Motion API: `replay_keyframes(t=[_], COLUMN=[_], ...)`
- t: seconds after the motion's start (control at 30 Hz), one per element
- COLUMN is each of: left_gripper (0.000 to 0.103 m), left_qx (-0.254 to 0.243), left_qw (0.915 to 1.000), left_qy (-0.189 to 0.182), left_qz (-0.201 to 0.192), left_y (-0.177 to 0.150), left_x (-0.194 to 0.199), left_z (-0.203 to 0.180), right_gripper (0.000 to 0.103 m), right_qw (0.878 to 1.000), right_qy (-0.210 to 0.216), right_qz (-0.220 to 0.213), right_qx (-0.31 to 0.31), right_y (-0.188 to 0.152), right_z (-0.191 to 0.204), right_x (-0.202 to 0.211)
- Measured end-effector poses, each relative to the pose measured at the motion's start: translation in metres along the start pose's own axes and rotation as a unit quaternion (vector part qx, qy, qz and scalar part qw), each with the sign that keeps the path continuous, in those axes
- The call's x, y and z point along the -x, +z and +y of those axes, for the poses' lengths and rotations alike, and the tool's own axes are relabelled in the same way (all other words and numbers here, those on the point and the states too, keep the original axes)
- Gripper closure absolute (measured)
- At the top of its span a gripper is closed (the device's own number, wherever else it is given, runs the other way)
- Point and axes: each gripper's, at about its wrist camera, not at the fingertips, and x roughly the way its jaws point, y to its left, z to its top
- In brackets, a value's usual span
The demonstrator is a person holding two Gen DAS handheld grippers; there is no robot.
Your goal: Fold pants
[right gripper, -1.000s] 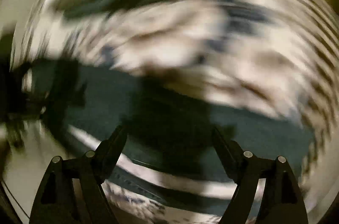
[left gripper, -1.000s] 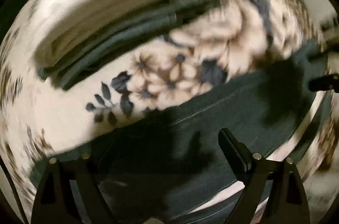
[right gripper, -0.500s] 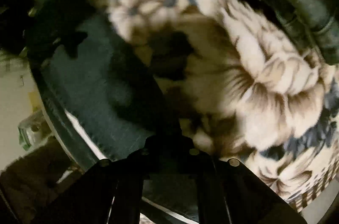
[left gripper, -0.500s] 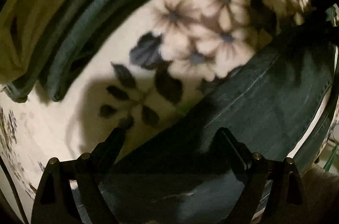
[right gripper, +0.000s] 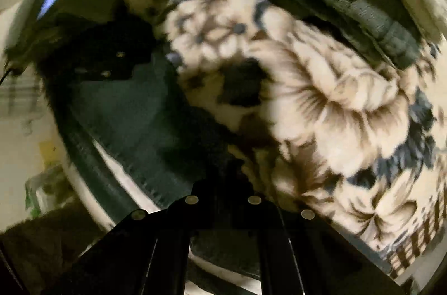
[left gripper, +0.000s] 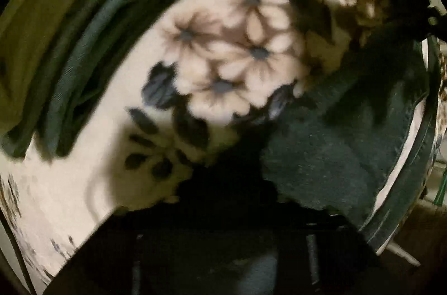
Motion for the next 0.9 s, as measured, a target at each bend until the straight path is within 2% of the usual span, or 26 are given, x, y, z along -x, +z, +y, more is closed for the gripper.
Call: replay_keyframes(t=[0.07,0.2,0.27,0.33,0.4,0.47,0.5,0.6,0.67,0.8,0.87,0.9], left_gripper=[0.095,0.097,0.097,0.097,0.097,0.097,0.097,0.097,0.097,0.097,0.096,0.093], left_qx=[0.015,0.065,0.095,0.139,0.172,0.202,0.231,0.301,0.329,0.389,0.401,0.399], left_qw=[0.9995,0.9937,0.9871,0.9786,0.9697,0.9638,0.9589,0.9447,0.9371,0.9161,0.9105,0.9117], left_qy=[0.001,0.011,0.022,0.025,0.039,0.049,0.042,0.01,0.001,-0.035,-0.043,-0.038], left_qz=[-0.028,-0.09,-0.127,-0.149,-0.169,-0.167,-0.159,-0.13,-0.116,-0.092,-0.09,-0.089], left_y=[-0.01,-0.043,-0.067,-0.091,-0.12,-0.136,-0.151,-0.189,-0.202,-0.216,-0.221,-0.222], left_x=[0.013,0.054,0.079,0.099,0.113,0.112,0.108,0.078,0.054,-0.005,-0.02,-0.023], left_z=[0.0,-0.008,-0.024,-0.04,-0.075,-0.104,-0.118,-0.161,-0.185,-0.197,-0.197,-0.197], right_gripper=[0.097,0.097,0.097,0.097,0.097,0.097,0.097,0.097,0.097,0.097,0.096,0.096], right_qw=[1.0,0.996,0.994,0.99,0.987,0.986,0.986,0.99,0.992,0.995,0.995,0.996], right_qy=[-0.009,-0.029,-0.031,-0.044,-0.051,-0.063,-0.066,-0.064,-0.065,-0.075,-0.083,-0.081], right_qz=[-0.013,-0.066,-0.092,-0.124,-0.143,-0.153,-0.152,-0.128,-0.106,-0.059,-0.036,-0.023], right_qx=[-0.016,-0.044,-0.054,-0.047,-0.047,-0.032,-0.019,0.012,0.026,0.043,0.034,0.024], right_y=[-0.003,-0.034,-0.052,-0.08,-0.109,-0.133,-0.145,-0.173,-0.185,-0.197,-0.201,-0.201], right_z=[0.0,0.015,0.018,0.043,0.066,0.091,0.103,0.133,0.146,0.16,0.163,0.162], right_x=[0.004,0.032,0.051,0.066,0.072,0.074,0.07,0.038,0.012,-0.043,-0.065,-0.072])
